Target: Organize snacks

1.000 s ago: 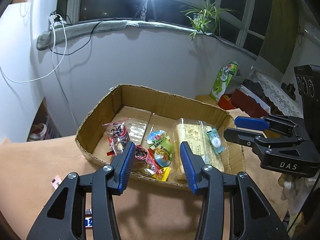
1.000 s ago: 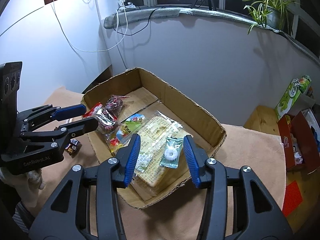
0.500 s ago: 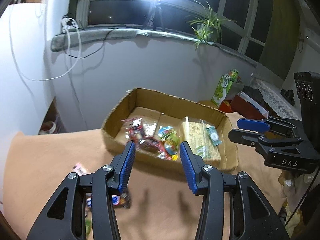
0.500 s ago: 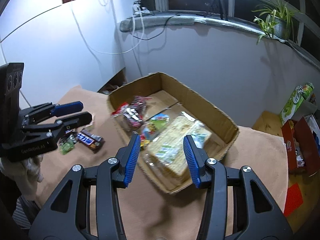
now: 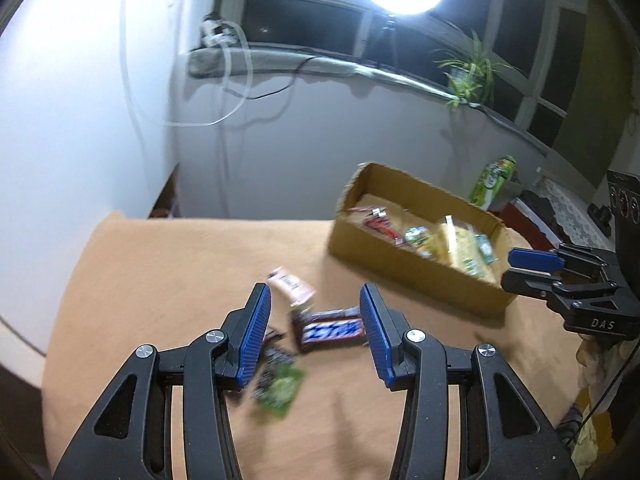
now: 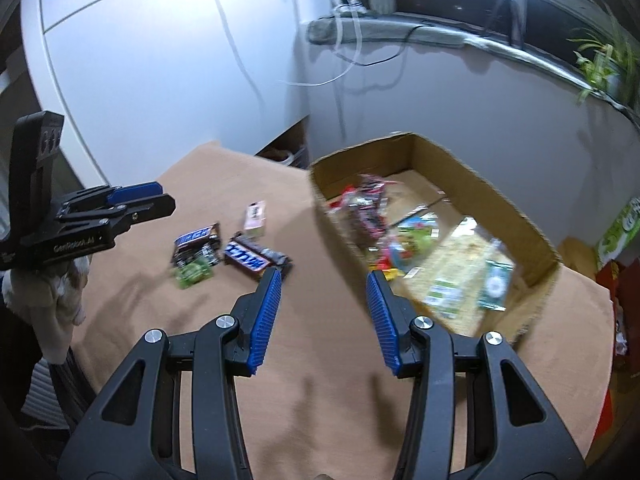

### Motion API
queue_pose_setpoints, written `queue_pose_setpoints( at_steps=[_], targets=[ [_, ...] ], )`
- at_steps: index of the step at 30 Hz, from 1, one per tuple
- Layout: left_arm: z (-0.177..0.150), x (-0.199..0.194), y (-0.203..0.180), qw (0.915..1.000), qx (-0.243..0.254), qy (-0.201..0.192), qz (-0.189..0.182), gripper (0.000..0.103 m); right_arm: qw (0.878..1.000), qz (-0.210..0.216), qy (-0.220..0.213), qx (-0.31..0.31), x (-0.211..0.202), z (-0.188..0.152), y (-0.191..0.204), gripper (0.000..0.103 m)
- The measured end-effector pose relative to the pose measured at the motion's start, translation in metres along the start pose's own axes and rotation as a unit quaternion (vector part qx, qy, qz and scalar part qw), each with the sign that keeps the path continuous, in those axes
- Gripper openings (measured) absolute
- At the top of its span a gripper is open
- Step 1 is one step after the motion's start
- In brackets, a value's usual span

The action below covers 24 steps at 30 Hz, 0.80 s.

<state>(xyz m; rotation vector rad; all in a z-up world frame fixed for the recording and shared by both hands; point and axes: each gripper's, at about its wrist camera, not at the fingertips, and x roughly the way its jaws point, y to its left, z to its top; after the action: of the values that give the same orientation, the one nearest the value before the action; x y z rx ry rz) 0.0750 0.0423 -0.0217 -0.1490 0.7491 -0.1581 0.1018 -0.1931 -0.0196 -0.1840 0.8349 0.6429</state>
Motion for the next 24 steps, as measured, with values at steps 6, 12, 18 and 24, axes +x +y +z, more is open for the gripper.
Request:
queue_pose_setpoints(
  at_steps=[6, 12, 18, 24],
  targets=[
    [-0.017, -0.001, 0.031, 0.9996, -0.015, 0.017, 0.017, 0.045, 0.999, 0.014, 0.023, -0.041, 0.025, 0.006, 0.032, 0.047],
    [-0.029, 0.012, 0.047, 0.9989, -0.015, 0.039, 0.022, 0.045, 0.995, 0.028, 0.053, -0.075, 0.059, 0.011, 0.058, 0.047],
    [-0.038, 0.027, 0.052, 0.9982, -0.008, 0.058, 0.014, 0.045, 0.991, 0.029, 0.081, -0.097, 0.092, 0.013, 0.07, 0.047],
    [-0.041, 0.038, 0.054, 0.9976, -0.002, 0.068, 0.008, 0.045, 0.988, 0.033, 0.099, -0.111, 0.112, 0.014, 0.076, 0.047]
  ],
)
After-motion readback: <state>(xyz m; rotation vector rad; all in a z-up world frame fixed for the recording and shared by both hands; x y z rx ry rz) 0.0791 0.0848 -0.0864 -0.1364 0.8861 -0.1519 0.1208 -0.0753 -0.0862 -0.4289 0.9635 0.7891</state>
